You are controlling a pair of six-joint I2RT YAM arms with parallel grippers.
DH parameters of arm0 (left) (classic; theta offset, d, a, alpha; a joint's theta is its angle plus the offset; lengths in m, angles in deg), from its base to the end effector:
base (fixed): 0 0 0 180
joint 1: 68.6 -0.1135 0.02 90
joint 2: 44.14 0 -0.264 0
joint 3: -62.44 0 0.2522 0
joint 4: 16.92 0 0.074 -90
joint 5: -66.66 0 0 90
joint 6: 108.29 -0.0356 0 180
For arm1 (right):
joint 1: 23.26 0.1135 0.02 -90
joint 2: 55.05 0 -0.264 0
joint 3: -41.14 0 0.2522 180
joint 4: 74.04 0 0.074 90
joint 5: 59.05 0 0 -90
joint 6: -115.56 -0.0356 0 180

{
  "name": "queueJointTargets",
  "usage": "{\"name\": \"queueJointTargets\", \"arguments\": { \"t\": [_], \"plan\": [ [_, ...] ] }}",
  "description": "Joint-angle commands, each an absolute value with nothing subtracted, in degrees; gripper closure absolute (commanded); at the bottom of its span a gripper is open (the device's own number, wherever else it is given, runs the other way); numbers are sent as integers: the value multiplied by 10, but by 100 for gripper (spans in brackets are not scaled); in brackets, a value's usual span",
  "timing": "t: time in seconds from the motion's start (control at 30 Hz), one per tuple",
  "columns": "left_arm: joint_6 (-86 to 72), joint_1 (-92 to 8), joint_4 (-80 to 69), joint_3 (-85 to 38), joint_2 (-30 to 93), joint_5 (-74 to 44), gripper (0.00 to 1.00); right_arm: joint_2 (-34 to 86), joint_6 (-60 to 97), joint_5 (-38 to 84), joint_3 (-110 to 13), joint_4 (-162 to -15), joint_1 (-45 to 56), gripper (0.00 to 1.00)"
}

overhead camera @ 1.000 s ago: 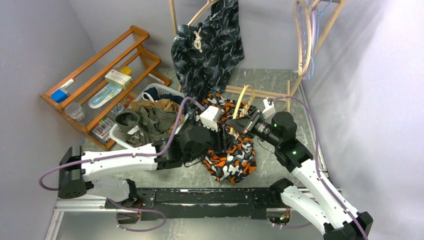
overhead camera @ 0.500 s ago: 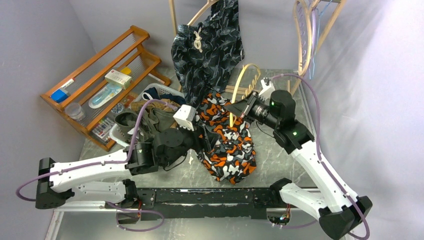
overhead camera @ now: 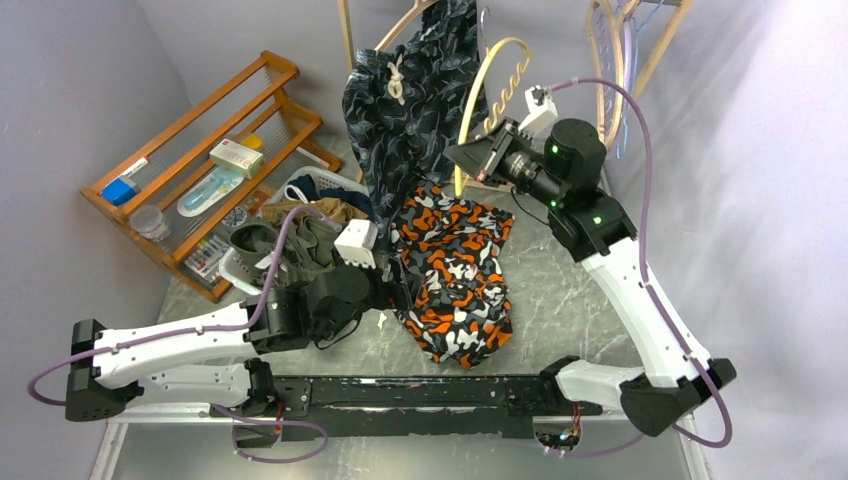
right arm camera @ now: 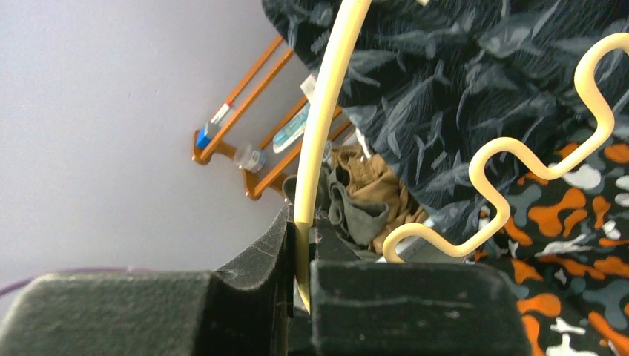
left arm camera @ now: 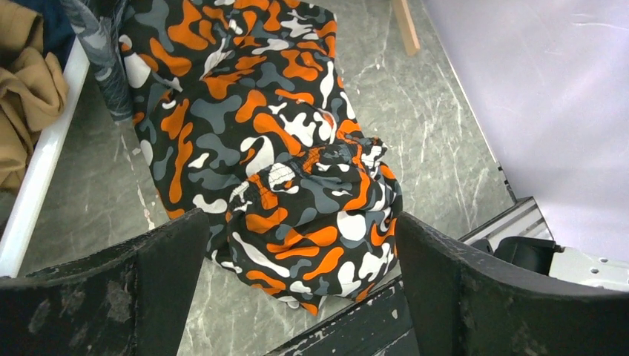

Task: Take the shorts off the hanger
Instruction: Place the hanger on the clothes rod.

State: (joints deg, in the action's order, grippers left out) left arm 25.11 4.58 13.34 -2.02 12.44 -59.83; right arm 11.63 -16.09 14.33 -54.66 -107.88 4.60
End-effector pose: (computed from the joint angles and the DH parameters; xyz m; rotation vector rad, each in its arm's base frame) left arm 0.0837 -0.2038 0.3294 0.0833 1.9534 -0.7569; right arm 0.2106 0.1228 0.4698 -0.0238 1.7838 1.1403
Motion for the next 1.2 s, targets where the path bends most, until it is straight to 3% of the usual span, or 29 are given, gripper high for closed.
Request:
{"name": "queueJointTargets", "arguments": {
  "t": [0.0,0.43,0.9,1.17],
  "plan": [
    [273,41,179,-42,143,-617,1,160,-122,181,-615,-1063,47,100],
    [301,-49,196,-29,147,-517,1,287,-116,188,-812,-1081,22,100],
    [301,-64,200,-31,160,-493,1,305,-225,135,-803,-1026,-54,100],
    [306,-64,204,-32,160,-489,1,283,-184,234,-807,-1093,-65,100]
  ]
}}
